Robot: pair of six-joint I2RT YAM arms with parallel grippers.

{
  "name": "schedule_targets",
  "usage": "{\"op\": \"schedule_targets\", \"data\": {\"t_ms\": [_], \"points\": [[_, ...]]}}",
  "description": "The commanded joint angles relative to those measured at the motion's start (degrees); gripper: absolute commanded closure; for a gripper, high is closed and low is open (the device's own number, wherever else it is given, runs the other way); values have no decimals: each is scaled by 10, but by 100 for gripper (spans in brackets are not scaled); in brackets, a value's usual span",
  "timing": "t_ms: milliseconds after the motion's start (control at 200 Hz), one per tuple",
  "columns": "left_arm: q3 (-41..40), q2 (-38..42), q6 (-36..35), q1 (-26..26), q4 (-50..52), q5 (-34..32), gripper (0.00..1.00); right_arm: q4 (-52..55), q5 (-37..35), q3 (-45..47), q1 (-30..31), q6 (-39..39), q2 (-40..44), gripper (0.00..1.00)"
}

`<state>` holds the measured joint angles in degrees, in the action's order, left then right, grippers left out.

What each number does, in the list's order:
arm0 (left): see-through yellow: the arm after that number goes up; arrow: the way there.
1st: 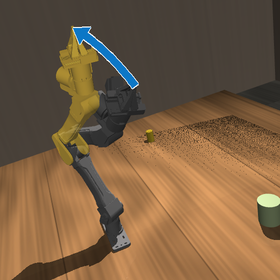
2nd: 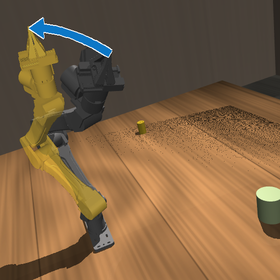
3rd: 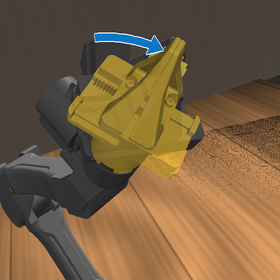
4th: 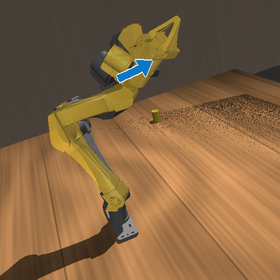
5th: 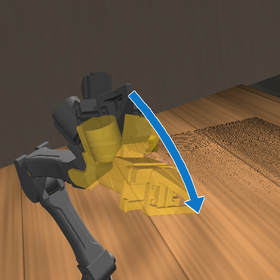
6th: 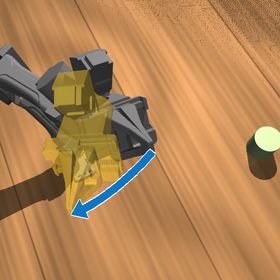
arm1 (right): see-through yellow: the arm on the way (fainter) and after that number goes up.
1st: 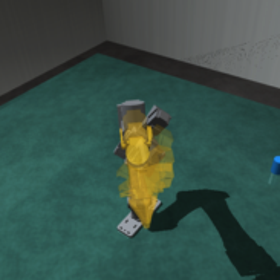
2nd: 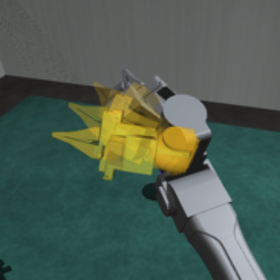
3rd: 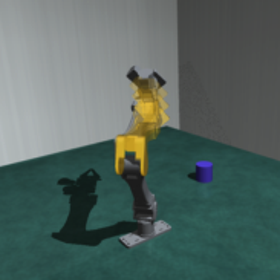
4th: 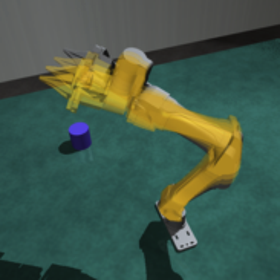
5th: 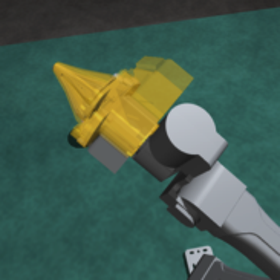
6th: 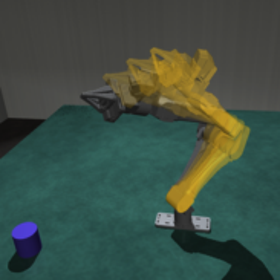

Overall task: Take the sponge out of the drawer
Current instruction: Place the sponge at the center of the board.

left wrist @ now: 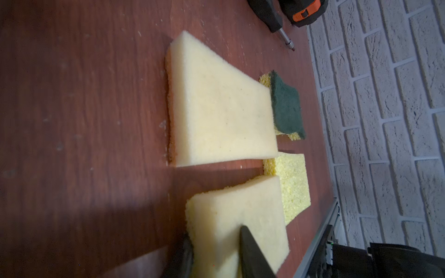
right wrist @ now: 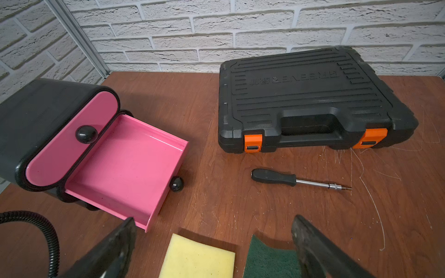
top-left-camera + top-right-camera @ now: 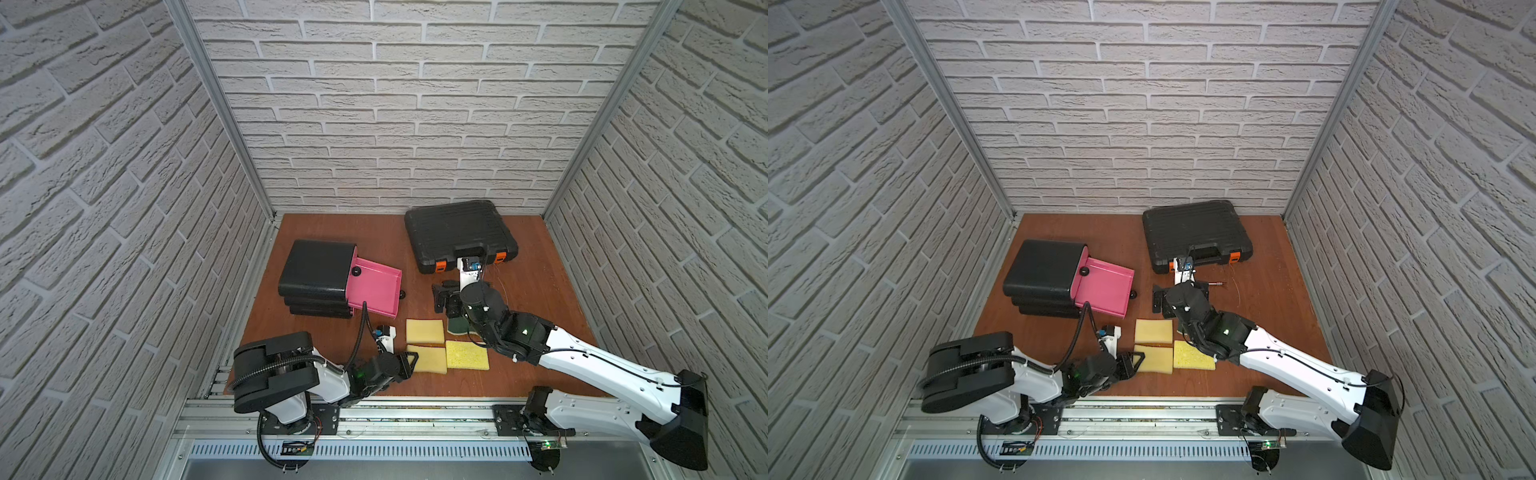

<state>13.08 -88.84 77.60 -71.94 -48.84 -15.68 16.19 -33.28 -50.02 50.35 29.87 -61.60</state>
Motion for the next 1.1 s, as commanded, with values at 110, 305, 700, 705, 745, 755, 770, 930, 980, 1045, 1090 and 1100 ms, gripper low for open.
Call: {"op": "schedule_targets", "data": {"t_ms": [110, 305, 700, 705, 745, 755, 770, 930, 980, 1045, 1090, 1100], "points": [[5, 2, 2, 4, 22, -4, 61, -11, -12, 8, -4, 10, 10, 1], [5, 20, 6, 2, 57, -20, 62, -10, -14, 10, -3, 8, 10, 1], [33, 64, -5, -6, 160, -44, 38, -11, -14, 5, -3, 4, 2, 1], [34, 65, -5, -6, 162, -44, 37, -11, -14, 5, -4, 4, 2, 1], [37, 68, -8, -7, 171, -45, 30, -11, -14, 4, -4, 4, 1, 1], [39, 69, -10, -7, 174, -45, 29, -11, -14, 4, -3, 4, 1, 1], [41, 70, -11, -8, 179, -46, 27, -11, -14, 4, -3, 3, 1, 1], [75, 76, -25, -13, 240, -49, 17, -11, -14, 0, -5, 1, -5, 1], [79, 79, -27, -14, 250, -50, 16, -11, -14, 0, -4, 0, -6, 1], [80, 84, -28, -15, 255, -54, 15, -11, -15, 0, -5, -1, -6, 1], [80, 87, -29, -16, 259, -58, 15, -10, -17, 0, -4, -1, -7, 1], [80, 89, -29, -17, 260, -59, 15, -10, -17, 0, -4, -2, -7, 1]]}}
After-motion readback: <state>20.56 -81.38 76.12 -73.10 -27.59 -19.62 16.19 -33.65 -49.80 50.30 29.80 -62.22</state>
